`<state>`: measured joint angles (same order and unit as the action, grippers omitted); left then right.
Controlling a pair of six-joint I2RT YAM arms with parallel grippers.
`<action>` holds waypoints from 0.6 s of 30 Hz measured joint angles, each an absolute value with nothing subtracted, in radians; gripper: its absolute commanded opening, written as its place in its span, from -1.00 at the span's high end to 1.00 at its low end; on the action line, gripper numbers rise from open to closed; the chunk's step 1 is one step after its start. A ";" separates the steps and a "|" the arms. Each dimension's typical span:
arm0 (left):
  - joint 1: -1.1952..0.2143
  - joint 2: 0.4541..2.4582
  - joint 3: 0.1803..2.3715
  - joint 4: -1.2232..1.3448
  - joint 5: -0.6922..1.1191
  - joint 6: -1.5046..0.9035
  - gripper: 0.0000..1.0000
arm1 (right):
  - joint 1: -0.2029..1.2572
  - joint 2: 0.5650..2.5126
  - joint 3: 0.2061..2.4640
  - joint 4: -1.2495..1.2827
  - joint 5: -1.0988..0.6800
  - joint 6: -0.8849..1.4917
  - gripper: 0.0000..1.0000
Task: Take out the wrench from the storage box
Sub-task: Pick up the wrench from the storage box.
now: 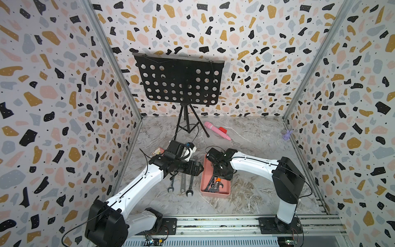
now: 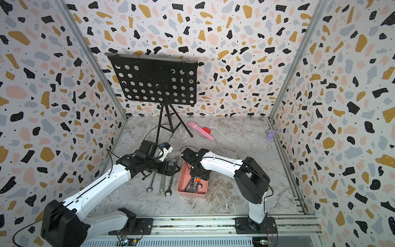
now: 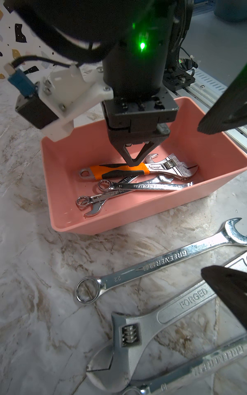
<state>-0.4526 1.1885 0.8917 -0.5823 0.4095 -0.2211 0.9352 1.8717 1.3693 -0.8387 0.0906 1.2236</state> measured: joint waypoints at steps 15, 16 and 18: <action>-0.453 1.190 0.881 -0.583 0.411 -0.220 -0.99 | 0.933 1.977 1.407 -0.810 0.059 1.231 0.35; -0.453 1.190 0.881 -0.583 0.411 -0.220 -0.99 | 0.932 1.977 1.407 -0.806 0.055 1.232 0.42; -0.453 1.190 0.879 -0.583 0.411 -0.220 -0.99 | 0.931 1.977 1.407 -0.800 0.052 1.237 0.56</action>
<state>-0.4526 1.1896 0.8795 -0.5831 0.4107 -0.2203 0.9306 1.9766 1.4075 -0.8001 0.0525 1.2373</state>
